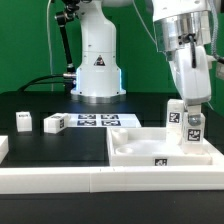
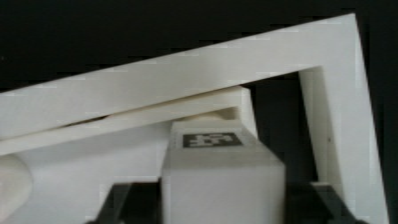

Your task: Assemble square table

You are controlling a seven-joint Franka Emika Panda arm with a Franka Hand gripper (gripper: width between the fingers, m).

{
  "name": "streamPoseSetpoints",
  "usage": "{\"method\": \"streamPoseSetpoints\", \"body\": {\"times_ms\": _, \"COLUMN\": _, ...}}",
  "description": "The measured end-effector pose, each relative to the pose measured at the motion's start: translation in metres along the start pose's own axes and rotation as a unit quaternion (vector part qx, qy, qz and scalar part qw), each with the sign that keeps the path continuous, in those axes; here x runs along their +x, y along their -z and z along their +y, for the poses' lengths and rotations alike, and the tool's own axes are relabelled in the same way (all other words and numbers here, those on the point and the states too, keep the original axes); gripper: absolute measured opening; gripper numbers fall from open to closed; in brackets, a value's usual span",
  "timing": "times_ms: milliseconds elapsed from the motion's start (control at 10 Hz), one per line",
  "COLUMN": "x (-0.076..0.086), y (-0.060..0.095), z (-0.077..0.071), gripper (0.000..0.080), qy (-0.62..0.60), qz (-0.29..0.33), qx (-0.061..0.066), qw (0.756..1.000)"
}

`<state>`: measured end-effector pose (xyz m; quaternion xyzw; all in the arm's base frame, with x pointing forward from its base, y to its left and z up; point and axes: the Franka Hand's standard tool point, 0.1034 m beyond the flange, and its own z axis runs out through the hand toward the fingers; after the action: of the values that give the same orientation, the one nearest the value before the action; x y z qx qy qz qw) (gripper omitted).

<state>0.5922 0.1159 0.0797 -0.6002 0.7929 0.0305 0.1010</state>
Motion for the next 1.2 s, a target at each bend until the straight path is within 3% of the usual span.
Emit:
{"method": "streamPoseSetpoints", "body": {"times_ms": 700, "x": 0.015, "y": 0.004, "z": -0.008, "gripper": 0.0291, "qy": -0.129, "qz": 0.009, "qx": 0.009, "qw": 0.992}}
{"method": "streamPoseSetpoints", "body": {"times_ms": 800, "x": 0.016, "y": 0.003, "z": -0.008, "gripper": 0.0378, "qy": -0.129, "qz": 0.01, "qx": 0.01, "qw": 0.992}}
{"method": "streamPoseSetpoints", "body": {"times_ms": 900, "x": 0.015, "y": 0.003, "z": -0.008, "gripper": 0.0378, "qy": -0.118, "qz": 0.01, "qx": 0.008, "qw": 0.993}}
{"method": "streamPoseSetpoints", "body": {"times_ms": 1000, "x": 0.015, "y": 0.004, "z": -0.007, "gripper": 0.0589, "qy": -0.101, "qz": 0.01, "qx": 0.001, "qw": 0.995}}
{"method": "streamPoseSetpoints", "body": {"times_ms": 1200, "x": 0.016, "y": 0.013, "z": -0.007, "gripper": 0.0633, "qy": -0.047, "qz": 0.007, "qx": -0.009, "qw": 0.999}}
